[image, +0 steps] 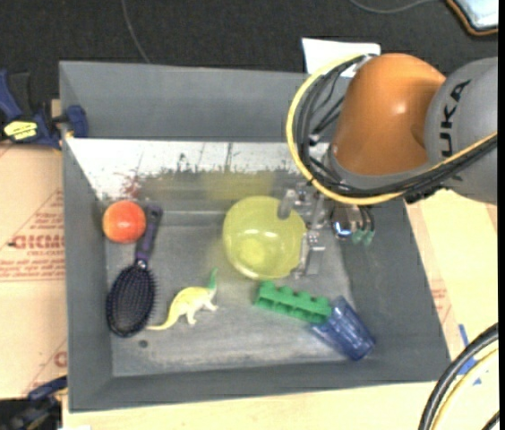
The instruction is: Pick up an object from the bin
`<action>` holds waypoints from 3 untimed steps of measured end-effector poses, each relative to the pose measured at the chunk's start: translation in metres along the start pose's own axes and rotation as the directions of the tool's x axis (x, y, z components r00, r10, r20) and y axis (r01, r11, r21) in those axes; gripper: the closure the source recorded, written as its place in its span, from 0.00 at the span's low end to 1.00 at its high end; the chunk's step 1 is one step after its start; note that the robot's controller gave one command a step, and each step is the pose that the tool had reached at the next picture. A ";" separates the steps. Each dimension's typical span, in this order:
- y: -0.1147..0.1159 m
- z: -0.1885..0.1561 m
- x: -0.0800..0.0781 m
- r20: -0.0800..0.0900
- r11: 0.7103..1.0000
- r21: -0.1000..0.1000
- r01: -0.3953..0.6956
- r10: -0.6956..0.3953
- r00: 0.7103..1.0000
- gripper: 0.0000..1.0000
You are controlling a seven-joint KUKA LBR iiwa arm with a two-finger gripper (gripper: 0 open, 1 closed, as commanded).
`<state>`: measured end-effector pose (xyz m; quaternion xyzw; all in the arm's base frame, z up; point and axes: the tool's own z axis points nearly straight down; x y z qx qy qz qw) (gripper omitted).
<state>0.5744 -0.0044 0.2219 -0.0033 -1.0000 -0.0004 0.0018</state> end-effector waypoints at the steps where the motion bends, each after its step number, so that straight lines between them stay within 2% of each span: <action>1: 0.000 -0.004 -0.002 0.008 1.000 0.000 0.000 0.000 1.000 0.00; 2: -0.035 0.071 0.051 0.006 0.997 0.001 0.077 -0.077 0.997 0.00; 3: -0.030 0.062 0.061 0.011 1.000 -0.001 -0.003 0.003 1.000 0.00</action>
Offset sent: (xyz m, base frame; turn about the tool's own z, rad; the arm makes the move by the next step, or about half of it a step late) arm -0.0517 -0.0338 -0.0709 -0.0785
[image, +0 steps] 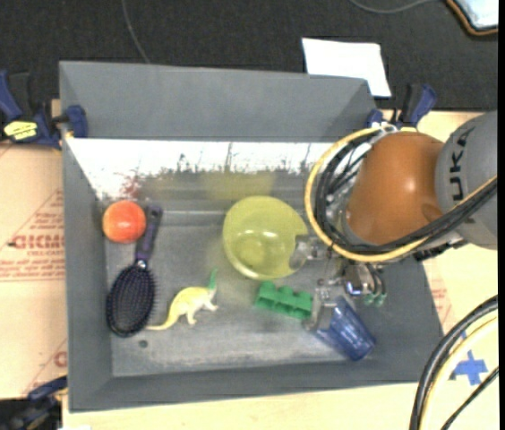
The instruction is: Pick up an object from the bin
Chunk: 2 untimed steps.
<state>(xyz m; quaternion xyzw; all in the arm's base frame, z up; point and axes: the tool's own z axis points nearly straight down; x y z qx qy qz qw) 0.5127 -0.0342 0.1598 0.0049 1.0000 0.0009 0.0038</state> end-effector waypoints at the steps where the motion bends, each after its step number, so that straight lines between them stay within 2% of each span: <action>1: -0.009 0.035 -0.012 -0.003 1.000 0.001 -0.013 0.013 1.000 0.00; 2: -0.003 0.090 -0.009 0.005 0.967 -0.003 -0.256 0.256 0.967 0.00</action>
Offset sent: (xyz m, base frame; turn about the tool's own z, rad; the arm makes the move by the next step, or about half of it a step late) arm 0.0093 -0.0030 -0.0898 0.2611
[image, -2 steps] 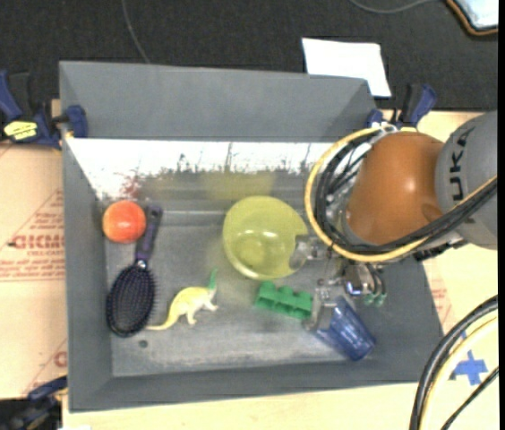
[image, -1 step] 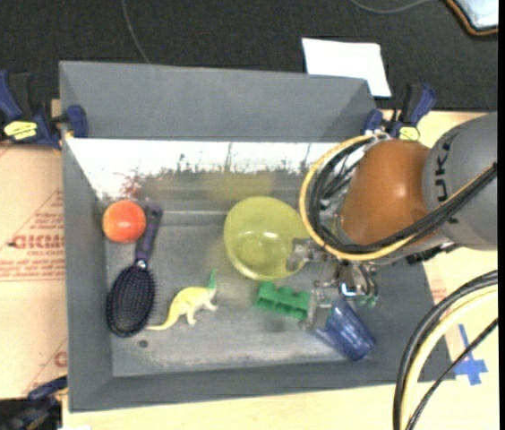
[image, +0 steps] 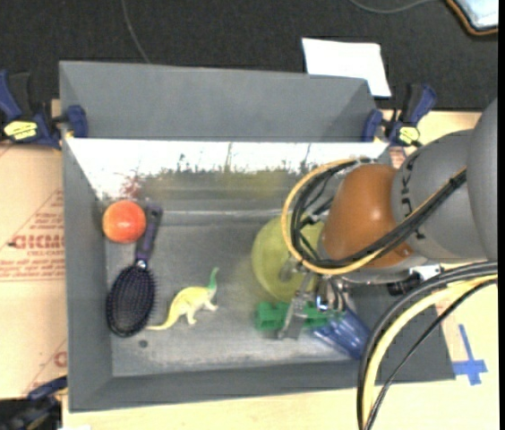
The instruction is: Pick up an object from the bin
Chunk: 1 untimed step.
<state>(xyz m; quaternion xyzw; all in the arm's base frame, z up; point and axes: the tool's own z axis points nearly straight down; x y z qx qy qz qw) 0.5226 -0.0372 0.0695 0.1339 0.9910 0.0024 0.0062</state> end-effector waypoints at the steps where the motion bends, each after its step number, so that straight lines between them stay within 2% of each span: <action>1: 0.002 -0.003 0.006 0.001 0.998 0.002 0.063 -0.063 0.998 1.00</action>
Offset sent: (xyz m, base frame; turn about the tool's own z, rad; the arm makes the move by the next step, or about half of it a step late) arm 0.0000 0.0000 0.0000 0.0000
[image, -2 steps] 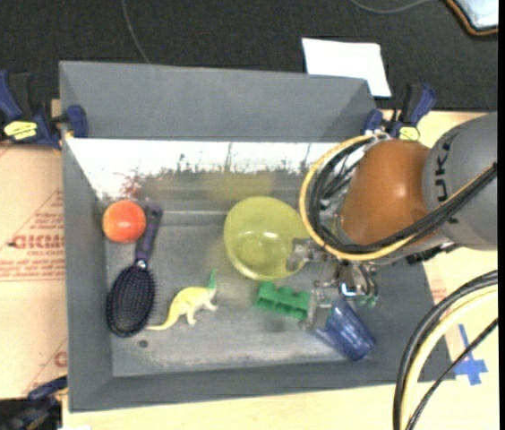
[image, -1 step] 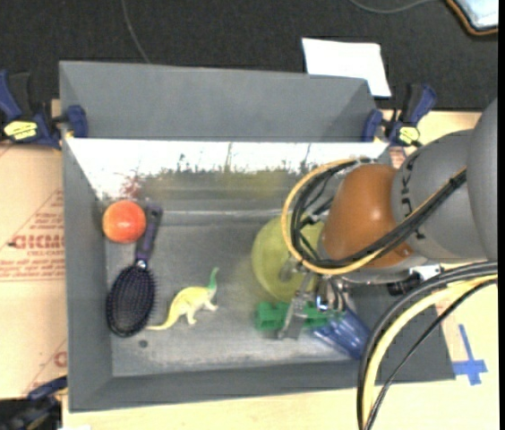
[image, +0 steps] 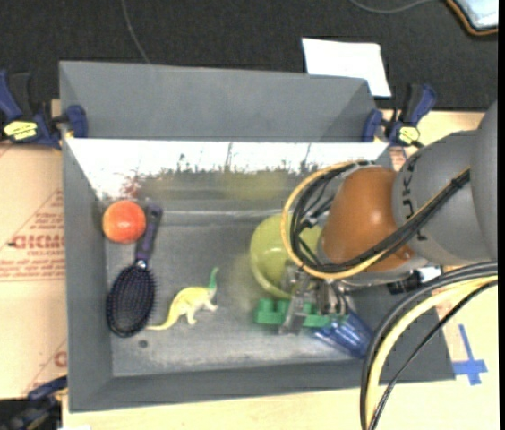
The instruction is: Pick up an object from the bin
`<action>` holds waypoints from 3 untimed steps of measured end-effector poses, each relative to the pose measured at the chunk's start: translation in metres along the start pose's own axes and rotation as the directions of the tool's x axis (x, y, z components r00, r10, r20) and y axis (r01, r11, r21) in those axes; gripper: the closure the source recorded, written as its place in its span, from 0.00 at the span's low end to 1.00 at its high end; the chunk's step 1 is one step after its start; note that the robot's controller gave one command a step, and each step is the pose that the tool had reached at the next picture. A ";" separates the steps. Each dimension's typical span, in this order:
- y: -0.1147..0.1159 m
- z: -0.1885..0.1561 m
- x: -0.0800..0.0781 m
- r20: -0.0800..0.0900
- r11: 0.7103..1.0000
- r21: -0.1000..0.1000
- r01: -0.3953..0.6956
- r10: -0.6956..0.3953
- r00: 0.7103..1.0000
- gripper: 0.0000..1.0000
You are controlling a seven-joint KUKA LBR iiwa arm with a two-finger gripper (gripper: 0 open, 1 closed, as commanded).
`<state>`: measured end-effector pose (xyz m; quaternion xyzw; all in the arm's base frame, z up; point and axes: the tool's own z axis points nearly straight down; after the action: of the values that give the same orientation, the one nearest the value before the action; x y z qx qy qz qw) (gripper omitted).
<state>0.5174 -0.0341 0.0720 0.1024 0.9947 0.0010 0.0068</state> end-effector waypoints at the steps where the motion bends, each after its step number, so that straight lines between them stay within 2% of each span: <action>1: 0.000 0.000 0.000 0.000 1.000 0.000 0.001 -0.001 1.000 1.00; 2: -0.001 -0.020 0.001 -0.003 1.000 0.001 0.001 -0.001 1.000 1.00; 3: 0.000 -0.044 -0.003 0.013 1.000 -0.001 0.001 -0.001 1.000 1.00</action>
Offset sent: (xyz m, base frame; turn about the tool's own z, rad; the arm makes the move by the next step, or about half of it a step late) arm 0.0000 -0.0001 0.0555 -0.0005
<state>0.5198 -0.0351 0.1161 0.1020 0.9947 0.0010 0.0131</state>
